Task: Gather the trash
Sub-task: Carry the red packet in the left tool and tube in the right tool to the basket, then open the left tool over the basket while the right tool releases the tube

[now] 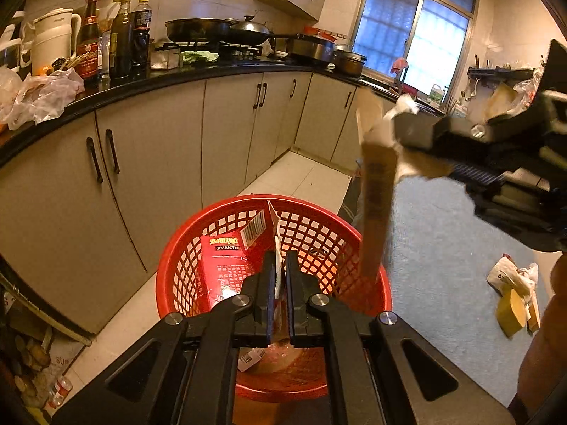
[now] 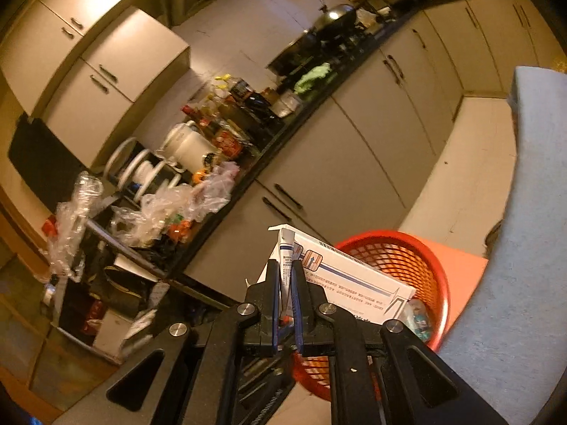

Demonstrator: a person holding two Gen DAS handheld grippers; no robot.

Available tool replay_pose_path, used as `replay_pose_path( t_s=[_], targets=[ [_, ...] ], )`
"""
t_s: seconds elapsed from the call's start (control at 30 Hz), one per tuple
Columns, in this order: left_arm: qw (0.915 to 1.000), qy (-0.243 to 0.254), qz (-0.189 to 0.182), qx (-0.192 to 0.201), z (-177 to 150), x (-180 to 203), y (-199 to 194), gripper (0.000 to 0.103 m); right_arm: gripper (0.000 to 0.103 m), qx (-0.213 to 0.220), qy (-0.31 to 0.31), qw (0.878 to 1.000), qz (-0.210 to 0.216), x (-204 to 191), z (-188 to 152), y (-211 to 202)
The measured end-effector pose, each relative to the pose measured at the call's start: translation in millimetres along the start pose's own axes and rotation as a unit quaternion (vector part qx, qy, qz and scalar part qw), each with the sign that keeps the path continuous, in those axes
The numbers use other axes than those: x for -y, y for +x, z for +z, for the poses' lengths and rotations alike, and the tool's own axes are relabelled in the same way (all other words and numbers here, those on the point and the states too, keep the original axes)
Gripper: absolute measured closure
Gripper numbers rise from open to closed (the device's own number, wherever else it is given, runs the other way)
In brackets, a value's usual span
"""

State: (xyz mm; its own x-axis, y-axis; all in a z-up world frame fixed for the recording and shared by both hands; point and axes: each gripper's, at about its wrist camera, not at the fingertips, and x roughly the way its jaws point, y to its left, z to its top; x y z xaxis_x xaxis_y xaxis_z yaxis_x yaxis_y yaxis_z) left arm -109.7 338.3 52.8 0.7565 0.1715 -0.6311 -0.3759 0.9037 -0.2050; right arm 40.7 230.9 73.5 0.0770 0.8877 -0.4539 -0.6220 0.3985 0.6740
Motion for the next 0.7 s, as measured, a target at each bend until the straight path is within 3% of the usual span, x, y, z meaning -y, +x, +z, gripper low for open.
replay_pose_path(
  t_s=[0.07,0.1,0.13,0.17,0.43,0.7],
  targets=[
    [1.0000,-0.003,0.001,-0.001,0,-1,2,0.069,0.083,-0.007,0.005,1.000,-0.001,3,0,1],
    [1.0000,-0.004,0.004,0.005,-1,-1,1,0.055,0.067,-0.007,0.005,1.000,-0.001,5,0,-1],
    [0.9999,-0.003,0.007,0.009,-1,-2,0,0.053,0.052,-0.001,0.003,1.000,-0.006,5,1,-4],
    [0.9999,0.001,0.011,0.011,-1,-1,-1,0.053,0.048,0.005,-0.001,1.000,-0.011,5,1,-8],
    [0.9996,0.008,0.000,0.027,1,9,-19,0.053,0.047,0.031,-0.033,0.998,-0.041,2,-8,-52],
    [0.9971,0.055,-0.035,0.038,2,61,-39,0.053,0.047,0.057,-0.044,0.990,-0.118,22,-37,-123]
  ],
)
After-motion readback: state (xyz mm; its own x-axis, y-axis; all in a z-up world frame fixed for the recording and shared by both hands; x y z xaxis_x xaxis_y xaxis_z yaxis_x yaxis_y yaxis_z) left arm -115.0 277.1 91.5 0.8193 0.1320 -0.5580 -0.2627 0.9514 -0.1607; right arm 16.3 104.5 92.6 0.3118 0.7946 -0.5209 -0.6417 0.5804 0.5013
